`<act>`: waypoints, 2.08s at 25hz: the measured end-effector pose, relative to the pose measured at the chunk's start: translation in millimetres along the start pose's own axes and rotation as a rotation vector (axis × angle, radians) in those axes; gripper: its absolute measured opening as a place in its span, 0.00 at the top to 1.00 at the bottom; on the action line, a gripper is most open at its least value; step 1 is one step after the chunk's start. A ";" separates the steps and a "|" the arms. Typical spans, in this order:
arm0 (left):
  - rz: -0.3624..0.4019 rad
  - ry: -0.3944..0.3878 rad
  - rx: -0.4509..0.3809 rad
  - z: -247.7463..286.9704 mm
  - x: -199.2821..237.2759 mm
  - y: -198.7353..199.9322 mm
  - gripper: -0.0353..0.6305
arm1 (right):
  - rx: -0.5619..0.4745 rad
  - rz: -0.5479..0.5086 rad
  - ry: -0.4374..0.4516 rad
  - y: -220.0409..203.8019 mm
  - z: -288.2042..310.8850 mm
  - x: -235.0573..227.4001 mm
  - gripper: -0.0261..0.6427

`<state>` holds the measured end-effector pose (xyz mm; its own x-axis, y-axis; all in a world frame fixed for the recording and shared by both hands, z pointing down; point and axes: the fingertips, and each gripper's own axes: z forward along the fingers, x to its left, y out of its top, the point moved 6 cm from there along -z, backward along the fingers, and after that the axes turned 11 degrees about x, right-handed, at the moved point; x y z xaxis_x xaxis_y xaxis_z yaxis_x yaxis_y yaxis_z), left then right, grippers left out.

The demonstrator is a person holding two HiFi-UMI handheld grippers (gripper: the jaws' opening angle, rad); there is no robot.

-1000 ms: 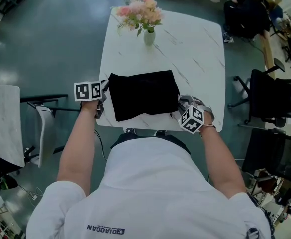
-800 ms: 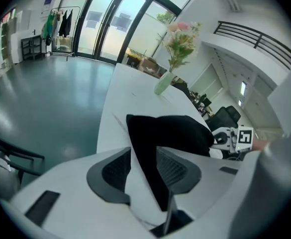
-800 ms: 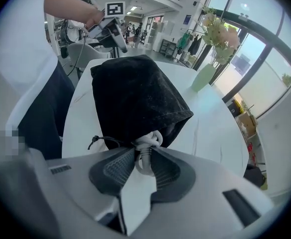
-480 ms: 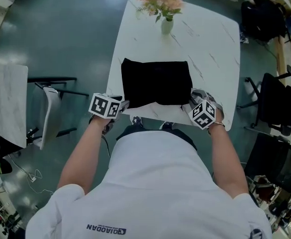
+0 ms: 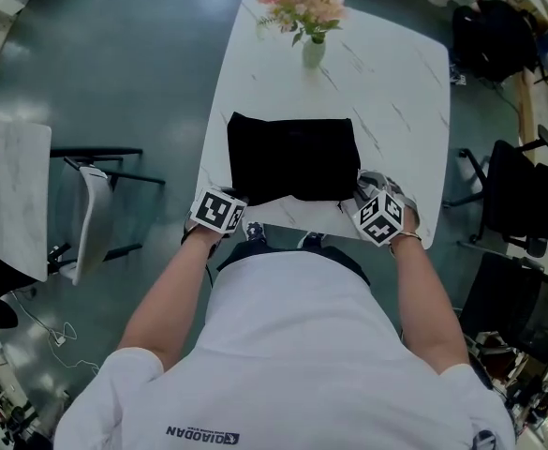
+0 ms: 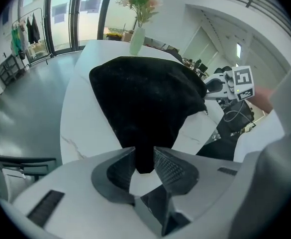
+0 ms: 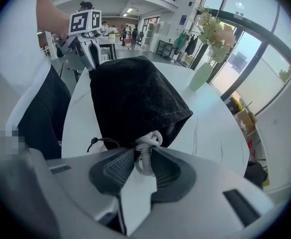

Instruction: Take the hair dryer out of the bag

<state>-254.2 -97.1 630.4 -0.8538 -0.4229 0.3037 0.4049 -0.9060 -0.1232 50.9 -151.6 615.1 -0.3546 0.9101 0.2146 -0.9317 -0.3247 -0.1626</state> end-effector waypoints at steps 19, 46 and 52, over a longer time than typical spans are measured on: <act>0.172 0.247 0.058 -24.4 42.7 9.2 0.91 | -0.029 0.016 0.017 1.6 -13.4 7.8 0.79; 0.031 0.056 0.089 -35.0 71.4 -26.3 0.91 | 0.060 -0.004 0.038 -56.3 -8.6 -23.2 0.78; 0.090 0.015 0.091 -60.2 72.4 -22.6 0.74 | 0.032 0.059 0.038 -56.9 -23.5 -26.7 0.63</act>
<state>-344.8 -108.3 598.3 -0.8171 -0.5037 0.2806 0.5080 -0.8591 -0.0627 115.3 -151.4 596.1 -0.4066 0.8979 0.1685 -0.9114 -0.3858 -0.1432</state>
